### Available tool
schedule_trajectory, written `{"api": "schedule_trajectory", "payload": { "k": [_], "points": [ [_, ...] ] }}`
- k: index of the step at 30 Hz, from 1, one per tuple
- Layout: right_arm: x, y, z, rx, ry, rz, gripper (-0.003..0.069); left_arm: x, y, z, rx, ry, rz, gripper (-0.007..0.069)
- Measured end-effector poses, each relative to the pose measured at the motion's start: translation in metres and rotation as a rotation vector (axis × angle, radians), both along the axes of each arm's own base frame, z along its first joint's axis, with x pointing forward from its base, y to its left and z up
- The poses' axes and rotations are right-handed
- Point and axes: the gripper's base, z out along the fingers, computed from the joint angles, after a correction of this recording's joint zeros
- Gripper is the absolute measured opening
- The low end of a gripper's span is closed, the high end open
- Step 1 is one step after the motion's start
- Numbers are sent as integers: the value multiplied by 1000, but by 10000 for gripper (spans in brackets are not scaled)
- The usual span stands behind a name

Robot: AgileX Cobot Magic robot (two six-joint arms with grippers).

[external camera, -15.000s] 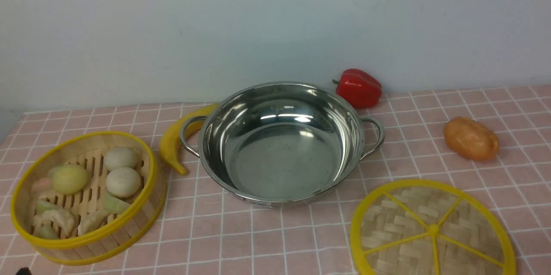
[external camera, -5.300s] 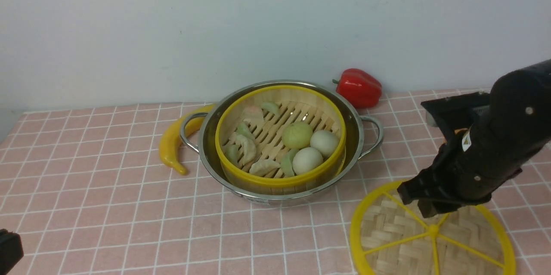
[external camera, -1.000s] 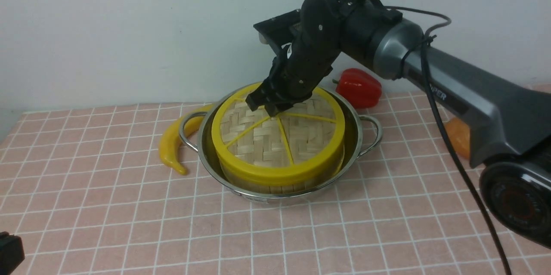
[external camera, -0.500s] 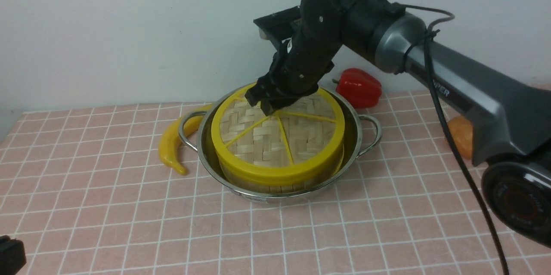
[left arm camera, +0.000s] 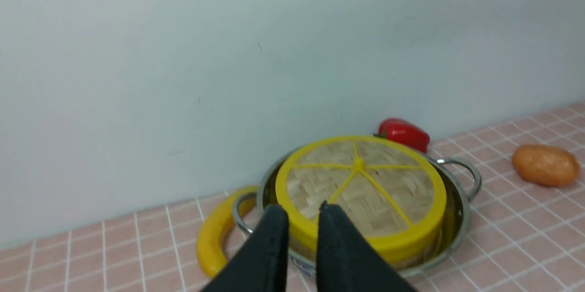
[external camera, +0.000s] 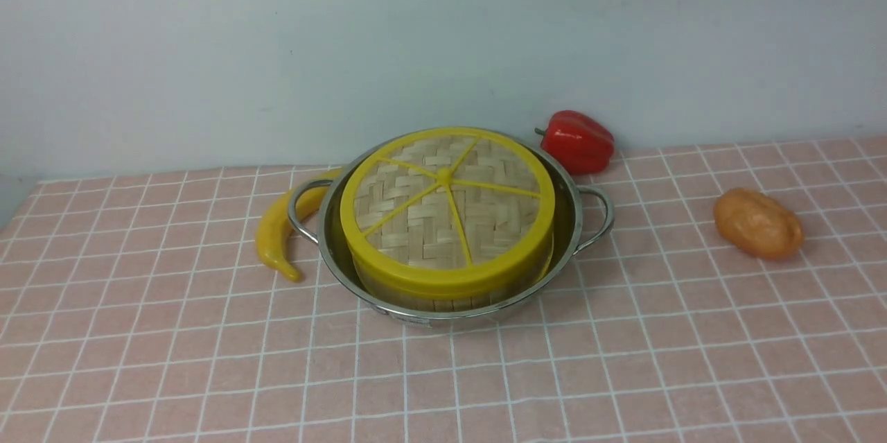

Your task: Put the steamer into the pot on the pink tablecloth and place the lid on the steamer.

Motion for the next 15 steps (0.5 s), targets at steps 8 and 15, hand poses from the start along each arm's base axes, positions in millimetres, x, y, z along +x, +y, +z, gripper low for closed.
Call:
{"api": "schedule_trajectory", "payload": {
  "k": [8,15],
  "points": [
    [-84,-68,-49,-135,86,-94,179,1,1,2,7,-30,11,118],
    [-124,-94,-143,-65,-27,-82,42,1,1,3,7,-32,12,126]
  ]
}}
